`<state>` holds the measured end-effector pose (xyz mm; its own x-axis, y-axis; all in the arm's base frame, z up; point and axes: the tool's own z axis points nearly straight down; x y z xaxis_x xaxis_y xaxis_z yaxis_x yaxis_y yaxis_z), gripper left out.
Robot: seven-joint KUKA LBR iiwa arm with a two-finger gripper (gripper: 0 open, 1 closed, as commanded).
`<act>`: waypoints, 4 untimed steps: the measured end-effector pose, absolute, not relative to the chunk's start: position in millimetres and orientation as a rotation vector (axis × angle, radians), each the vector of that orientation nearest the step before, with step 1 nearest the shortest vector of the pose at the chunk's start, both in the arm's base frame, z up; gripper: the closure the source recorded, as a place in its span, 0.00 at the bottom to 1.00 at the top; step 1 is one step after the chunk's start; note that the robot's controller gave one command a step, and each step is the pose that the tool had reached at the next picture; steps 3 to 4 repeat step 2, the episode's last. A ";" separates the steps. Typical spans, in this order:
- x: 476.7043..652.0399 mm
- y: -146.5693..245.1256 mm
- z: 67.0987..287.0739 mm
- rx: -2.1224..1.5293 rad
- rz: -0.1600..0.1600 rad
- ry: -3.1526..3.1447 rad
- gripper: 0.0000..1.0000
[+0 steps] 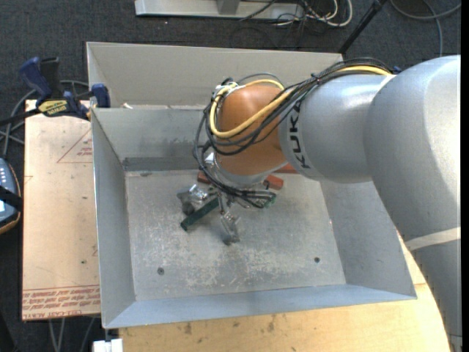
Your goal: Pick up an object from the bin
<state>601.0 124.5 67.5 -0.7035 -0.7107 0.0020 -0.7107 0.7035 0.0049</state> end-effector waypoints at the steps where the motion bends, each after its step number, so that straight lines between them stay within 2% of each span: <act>1: 604.6 124.3 71.5 1.208 -0.003 -2.904 1.00; 2: 623.9 148.5 218.3 1.170 0.001 -2.930 1.00; 4: 623.9 148.5 218.3 1.170 0.001 -2.930 1.00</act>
Offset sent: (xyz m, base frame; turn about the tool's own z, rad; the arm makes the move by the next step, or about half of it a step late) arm 0.0000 0.0000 0.0000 0.0000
